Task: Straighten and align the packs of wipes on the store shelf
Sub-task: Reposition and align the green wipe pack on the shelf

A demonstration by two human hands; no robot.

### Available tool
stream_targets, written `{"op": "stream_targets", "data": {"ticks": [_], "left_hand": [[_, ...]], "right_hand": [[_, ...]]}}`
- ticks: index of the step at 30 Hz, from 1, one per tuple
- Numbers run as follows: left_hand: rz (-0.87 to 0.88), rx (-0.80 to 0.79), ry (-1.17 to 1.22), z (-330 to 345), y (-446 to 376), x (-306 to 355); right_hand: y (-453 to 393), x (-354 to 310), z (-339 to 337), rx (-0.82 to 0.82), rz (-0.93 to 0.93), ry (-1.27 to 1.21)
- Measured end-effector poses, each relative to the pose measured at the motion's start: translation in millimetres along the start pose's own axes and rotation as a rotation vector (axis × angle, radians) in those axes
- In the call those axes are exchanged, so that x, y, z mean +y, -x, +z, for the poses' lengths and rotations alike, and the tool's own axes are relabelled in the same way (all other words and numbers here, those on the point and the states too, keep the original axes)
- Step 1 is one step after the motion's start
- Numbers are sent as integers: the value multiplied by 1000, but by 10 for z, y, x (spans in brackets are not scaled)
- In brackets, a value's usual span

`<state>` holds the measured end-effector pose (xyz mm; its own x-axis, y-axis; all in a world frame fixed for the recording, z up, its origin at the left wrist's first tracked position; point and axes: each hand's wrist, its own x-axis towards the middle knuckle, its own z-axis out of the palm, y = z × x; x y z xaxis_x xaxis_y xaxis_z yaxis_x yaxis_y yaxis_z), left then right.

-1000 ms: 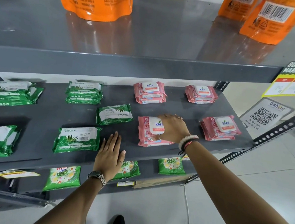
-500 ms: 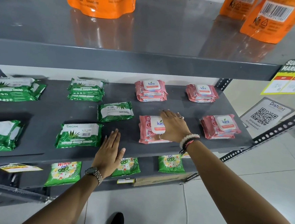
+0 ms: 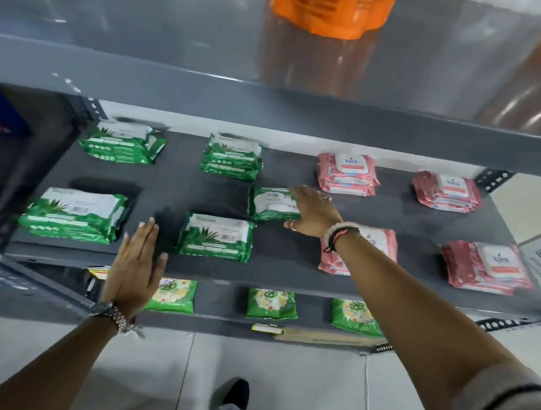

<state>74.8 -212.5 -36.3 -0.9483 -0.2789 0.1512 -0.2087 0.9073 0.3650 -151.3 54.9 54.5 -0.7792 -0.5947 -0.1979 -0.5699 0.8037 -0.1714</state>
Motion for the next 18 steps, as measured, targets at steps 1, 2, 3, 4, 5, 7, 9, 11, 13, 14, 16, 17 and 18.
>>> {"op": "stream_targets", "data": {"ticks": [1, 2, 3, 4, 5, 7, 9, 11, 13, 14, 16, 17, 18], "left_hand": [[-1, -25, -31, -1, -18, -93], [0, -51, -61, 9, -34, -180], [5, -76, -89, 26, -47, -254], [14, -99, -111, 47, -54, -315], [25, -115, -128, 68, -57, -357], [36, -123, -138, 95, -55, -397], [32, -112, -131, 103, -49, -394], [26, -94, -125, 97, -50, -384], [24, -85, -124, 92, -47, -371], [23, -84, -122, 89, -43, -364], [20, -85, -112, 85, -37, -356], [23, -86, -111, 85, -35, -354], [27, -85, -112, 84, -38, -356]], "right_hand": [[-93, -33, 29, -19, 0, 8], [-181, -53, 55, -29, -5, 23], [-264, -63, 79, -35, -14, 44], [-338, -69, 98, -47, -20, 65], [-401, -73, 116, -66, -21, 77], [-498, -77, 147, -105, -16, 85], [-551, -74, 186, -101, -3, 70], [-572, -72, 209, -68, 13, 38], [-563, -65, 201, -38, 31, -10], [-545, -65, 189, -21, 42, -30], [-487, -88, 155, 14, 61, -57], [-451, -118, 132, 38, 62, -67], [-415, -163, 99, 68, 56, -77]]}}
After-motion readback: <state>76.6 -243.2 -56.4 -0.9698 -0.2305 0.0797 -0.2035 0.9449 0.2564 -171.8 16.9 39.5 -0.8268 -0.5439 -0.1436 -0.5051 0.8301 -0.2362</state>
